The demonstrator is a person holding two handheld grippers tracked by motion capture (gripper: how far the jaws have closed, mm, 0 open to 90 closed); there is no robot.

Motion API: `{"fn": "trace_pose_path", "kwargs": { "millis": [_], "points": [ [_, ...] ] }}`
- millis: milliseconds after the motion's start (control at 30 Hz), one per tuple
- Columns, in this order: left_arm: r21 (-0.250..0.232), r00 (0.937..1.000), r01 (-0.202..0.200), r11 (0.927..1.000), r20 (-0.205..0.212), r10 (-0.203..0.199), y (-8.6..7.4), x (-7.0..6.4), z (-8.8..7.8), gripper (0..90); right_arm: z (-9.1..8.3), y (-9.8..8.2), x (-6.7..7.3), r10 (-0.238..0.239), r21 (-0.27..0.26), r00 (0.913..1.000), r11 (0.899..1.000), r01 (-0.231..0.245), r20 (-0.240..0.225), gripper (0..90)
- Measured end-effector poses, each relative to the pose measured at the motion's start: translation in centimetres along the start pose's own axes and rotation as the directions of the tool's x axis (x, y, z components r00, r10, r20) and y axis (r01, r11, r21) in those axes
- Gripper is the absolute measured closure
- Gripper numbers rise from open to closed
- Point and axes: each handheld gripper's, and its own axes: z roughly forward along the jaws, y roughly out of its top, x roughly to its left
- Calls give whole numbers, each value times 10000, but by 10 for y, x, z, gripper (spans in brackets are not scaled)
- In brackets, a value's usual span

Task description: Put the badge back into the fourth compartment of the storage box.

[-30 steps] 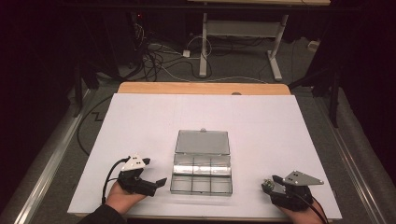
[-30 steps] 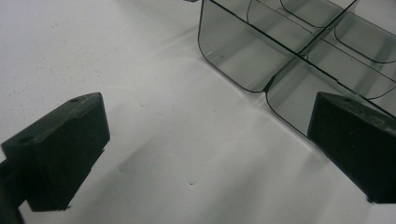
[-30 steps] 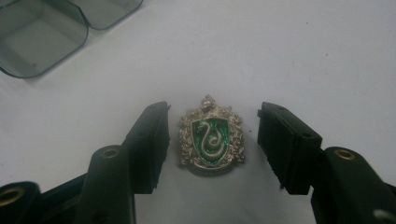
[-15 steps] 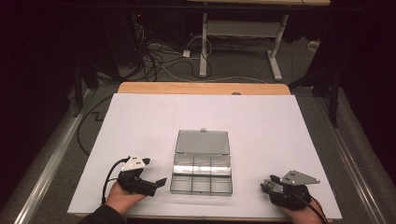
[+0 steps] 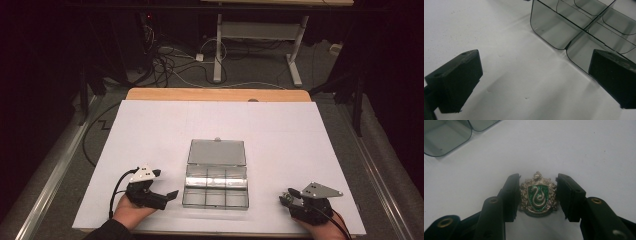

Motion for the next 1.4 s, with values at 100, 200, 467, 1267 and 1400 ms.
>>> {"fn": "trace_pose_path", "kwargs": {
  "millis": [100, 200, 467, 1267, 1400],
  "points": [
    [90, 9999, -76, 9999, -97, 77, 0, -1, 1, 0, 0, 0, -2, 31, -16, 10000, 10000, -31, -60, 585],
    [161, 10000, -21, 9999, -96, 22, 1, -1, 2, 0, -1, 0, -2, 57, -4, 9999, 10000, -57, -92, 587],
    [130, 10000, -88, 9999, -34, 89, 1, -1, 1, 0, -1, 0, -3, 55, -109, 9999, 9999, -56, -129, 591],
    [92, 9999, -144, 9999, -3, 144, 0, -1, 1, 0, -4, 9, -2, 6, -551, 9991, 9985, -29, -427, 592],
    [54, 9998, -173, 9998, -17, 173, 0, -2, 1, 0, -1, 11, 0, -83, -519, 9986, 9986, 56, -522, 592]
  ]
}}
